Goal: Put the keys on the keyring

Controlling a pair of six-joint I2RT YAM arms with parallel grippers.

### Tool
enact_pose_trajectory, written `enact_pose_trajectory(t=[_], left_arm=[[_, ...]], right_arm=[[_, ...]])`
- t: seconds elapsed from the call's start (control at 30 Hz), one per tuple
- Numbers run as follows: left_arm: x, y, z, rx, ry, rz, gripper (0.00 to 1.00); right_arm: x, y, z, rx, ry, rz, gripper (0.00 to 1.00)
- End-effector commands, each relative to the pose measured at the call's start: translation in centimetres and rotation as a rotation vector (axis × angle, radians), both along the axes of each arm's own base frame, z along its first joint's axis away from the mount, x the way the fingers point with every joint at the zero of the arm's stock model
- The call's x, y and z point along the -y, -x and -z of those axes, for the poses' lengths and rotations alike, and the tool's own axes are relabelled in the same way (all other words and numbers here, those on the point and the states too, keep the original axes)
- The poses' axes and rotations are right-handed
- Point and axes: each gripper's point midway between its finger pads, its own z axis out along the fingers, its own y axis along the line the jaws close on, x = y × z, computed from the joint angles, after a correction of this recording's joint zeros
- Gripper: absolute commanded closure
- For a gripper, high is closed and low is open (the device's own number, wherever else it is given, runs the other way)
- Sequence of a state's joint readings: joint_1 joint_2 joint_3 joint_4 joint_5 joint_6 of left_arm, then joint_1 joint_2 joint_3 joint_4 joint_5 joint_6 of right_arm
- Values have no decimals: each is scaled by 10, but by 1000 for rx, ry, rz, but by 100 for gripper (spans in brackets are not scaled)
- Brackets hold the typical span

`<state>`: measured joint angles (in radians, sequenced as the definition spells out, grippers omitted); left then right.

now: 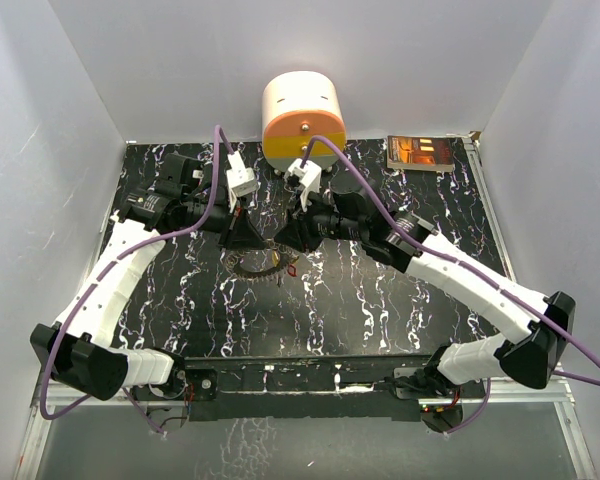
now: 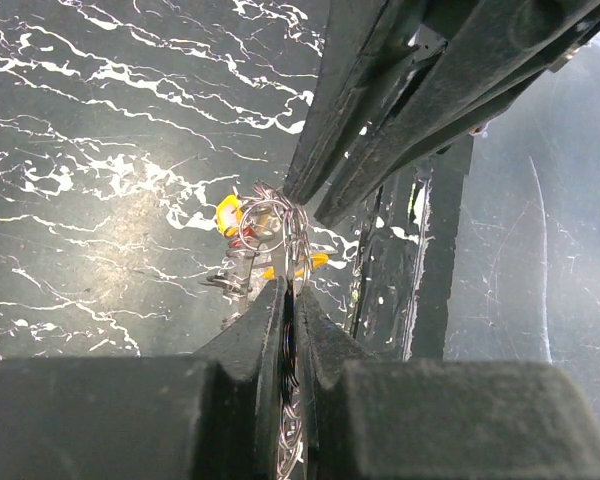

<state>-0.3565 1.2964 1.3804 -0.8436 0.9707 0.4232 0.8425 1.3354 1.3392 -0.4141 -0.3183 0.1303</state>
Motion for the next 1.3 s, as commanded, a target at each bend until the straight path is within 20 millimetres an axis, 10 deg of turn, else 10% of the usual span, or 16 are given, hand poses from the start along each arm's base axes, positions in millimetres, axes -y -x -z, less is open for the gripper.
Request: enact_pose_trajectory(t=[0.0, 1.27], left_arm=[[5, 9, -10, 11, 52, 47, 100], [6, 8, -20, 30, 68, 36, 100]], right_arm=[[0, 10, -43, 57, -117, -37, 81], [-8, -4, -16, -64, -138, 77, 70]])
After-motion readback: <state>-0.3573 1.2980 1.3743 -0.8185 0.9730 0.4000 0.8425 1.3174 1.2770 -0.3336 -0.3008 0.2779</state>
